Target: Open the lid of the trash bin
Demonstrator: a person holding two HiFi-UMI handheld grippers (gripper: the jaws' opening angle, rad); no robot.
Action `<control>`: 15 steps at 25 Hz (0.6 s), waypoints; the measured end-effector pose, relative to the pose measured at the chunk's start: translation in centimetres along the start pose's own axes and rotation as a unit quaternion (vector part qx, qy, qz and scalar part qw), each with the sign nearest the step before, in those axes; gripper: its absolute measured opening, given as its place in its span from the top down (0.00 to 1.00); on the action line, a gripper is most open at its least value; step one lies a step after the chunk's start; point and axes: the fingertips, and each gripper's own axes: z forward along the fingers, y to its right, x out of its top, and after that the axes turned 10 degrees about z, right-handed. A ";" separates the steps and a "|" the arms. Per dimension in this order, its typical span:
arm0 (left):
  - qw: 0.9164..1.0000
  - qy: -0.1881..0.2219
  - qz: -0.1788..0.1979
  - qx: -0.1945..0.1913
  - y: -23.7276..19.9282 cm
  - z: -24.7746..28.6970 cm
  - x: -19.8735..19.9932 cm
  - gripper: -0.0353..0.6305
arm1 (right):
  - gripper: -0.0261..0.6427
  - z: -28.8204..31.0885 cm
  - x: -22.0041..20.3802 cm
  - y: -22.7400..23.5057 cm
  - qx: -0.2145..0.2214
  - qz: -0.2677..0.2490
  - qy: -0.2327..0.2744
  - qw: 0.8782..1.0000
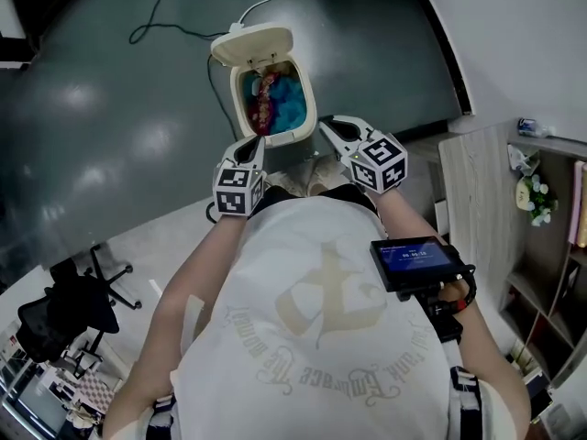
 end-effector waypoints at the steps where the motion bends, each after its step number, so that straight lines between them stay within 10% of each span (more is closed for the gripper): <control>1: 1.000 0.009 -0.007 0.003 -0.4 -0.6 0.5 0.93 | 0.95 0.2 0.6 -0.5 0.004 -0.004 0.002 1.000; 15: 0.992 0.103 -0.065 0.016 -3.5 -7.6 4.3 0.93 | 0.95 1.2 5.9 -5.9 0.055 -0.055 0.025 0.997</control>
